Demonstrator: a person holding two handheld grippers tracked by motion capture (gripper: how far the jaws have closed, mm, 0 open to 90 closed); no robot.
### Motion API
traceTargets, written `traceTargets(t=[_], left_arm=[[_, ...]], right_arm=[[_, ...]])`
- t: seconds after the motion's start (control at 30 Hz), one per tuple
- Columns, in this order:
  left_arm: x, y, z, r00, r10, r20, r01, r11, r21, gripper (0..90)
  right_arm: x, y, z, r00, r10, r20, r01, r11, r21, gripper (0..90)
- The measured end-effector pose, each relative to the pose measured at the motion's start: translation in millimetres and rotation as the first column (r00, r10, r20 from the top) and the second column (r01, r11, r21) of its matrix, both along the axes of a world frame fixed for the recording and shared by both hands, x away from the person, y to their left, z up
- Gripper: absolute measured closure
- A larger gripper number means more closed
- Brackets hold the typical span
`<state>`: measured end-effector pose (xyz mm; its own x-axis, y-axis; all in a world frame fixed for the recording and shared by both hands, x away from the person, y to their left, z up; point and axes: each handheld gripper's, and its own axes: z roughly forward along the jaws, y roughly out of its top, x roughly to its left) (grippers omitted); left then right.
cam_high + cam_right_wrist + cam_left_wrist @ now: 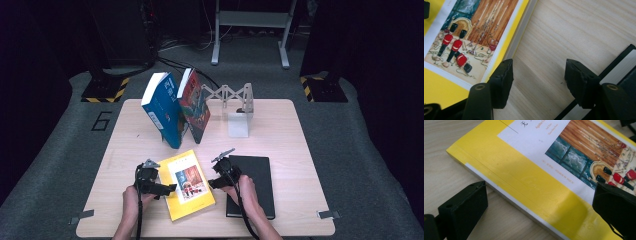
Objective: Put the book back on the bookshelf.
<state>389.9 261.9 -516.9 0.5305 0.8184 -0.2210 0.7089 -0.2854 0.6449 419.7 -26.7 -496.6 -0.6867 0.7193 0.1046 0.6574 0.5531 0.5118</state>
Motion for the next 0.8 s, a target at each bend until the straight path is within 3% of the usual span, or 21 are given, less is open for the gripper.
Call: traceTargets(t=[0.2, 0.23, 0.43, 0.6, 0.8], left_arm=[[4.4, 3.2, 0.1, 0.9999, -0.004, -0.014, 0.004, 0.9992, -0.041, 0.1], [4.3, 2.5, -0.4, 0.9999, 0.012, -0.010, -0.012, 0.9988, -0.048, 0.1], [6.1, 1.0, 0.4, 0.9998, 0.016, -0.013, -0.016, 0.9996, -0.024, 0.1], [9.2, 1.7, 0.4, 0.9998, 0.014, -0.014, -0.014, 0.9994, -0.032, 0.1], [17.4, -3.9, 0.2, 0.9996, -0.029, -0.005, 0.029, 0.9993, -0.024, 0.2]], right_arm=[[4.3, -2.7, 2.6, 0.9979, -0.001, -0.064, 0.005, 0.9979, 0.065, 32.8], [6.1, -3.0, 2.6, 0.9985, 0.009, -0.054, -0.005, 0.9975, 0.070, 31.1], [20.4, 6.7, 5.2, 0.9961, 0.039, -0.080, -0.028, 0.9905, 0.135, 28.0], [34.7, 25.0, 4.2, 0.9936, 0.082, -0.078, -0.070, 0.9870, 0.144, 28.1], [50.0, 36.6, -1.2, 0.9921, 0.074, -0.101, -0.059, 0.9879, 0.143, 28.2]])
